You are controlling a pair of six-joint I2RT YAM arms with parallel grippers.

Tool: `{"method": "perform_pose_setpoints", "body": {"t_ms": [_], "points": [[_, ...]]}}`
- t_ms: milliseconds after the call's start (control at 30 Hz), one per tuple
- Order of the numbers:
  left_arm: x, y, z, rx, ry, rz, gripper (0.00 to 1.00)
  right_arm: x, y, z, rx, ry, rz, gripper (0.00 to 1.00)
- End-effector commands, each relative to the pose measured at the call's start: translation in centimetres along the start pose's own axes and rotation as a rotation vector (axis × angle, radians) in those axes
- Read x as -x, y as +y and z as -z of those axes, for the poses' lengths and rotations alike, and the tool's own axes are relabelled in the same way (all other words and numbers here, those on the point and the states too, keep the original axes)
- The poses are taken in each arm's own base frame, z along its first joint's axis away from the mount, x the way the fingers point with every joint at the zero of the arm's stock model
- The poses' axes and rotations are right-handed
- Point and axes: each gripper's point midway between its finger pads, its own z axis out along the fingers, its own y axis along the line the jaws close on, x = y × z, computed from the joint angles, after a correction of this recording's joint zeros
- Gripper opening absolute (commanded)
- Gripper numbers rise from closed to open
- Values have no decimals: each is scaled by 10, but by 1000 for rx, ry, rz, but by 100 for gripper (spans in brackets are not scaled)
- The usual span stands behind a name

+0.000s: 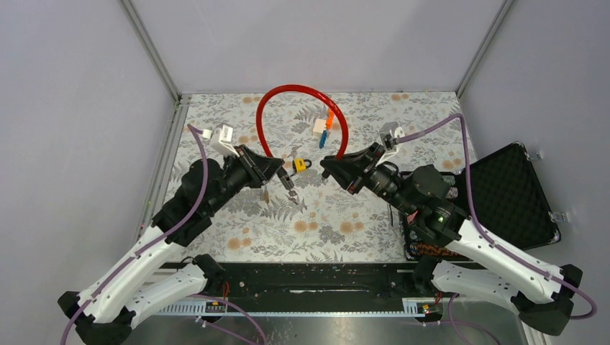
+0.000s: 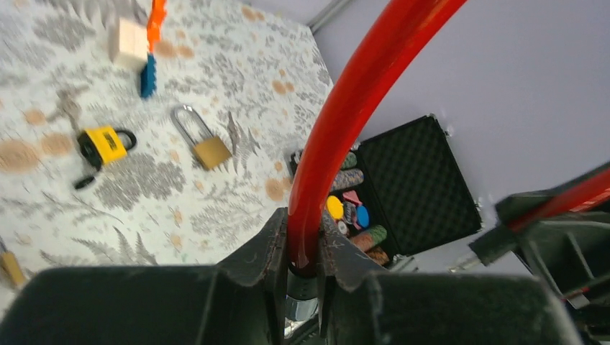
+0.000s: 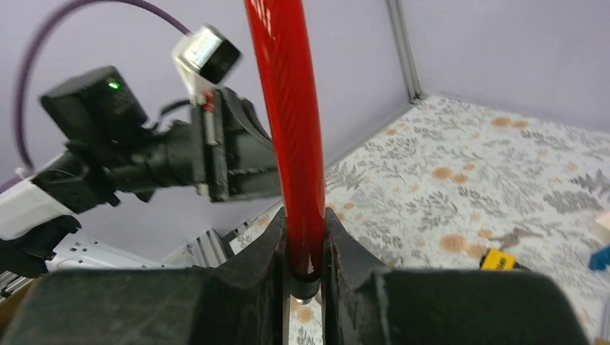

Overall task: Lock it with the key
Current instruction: Lock the lock.

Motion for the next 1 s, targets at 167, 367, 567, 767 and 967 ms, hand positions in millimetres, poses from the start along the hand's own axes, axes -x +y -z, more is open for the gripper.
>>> {"method": "perform_pose_setpoints", "body": {"t_ms": [167, 367, 567, 767, 967], "points": [[10, -39, 2, -177, -27, 341, 0, 40, 68, -29, 210, -161, 151, 0], [3, -51, 2, -257, 37, 431, 0, 29, 70, -42, 186, -151, 203, 0], [-2, -59, 0, -305, 79, 452, 0, 33, 65, -47, 151, -167, 242, 0], [-1, -60, 1, -318, 78, 479, 0, 28, 61, -49, 132, -152, 261, 0], [0, -54, 1, -305, 68, 503, 0, 29, 56, -46, 109, -160, 267, 0]]}}
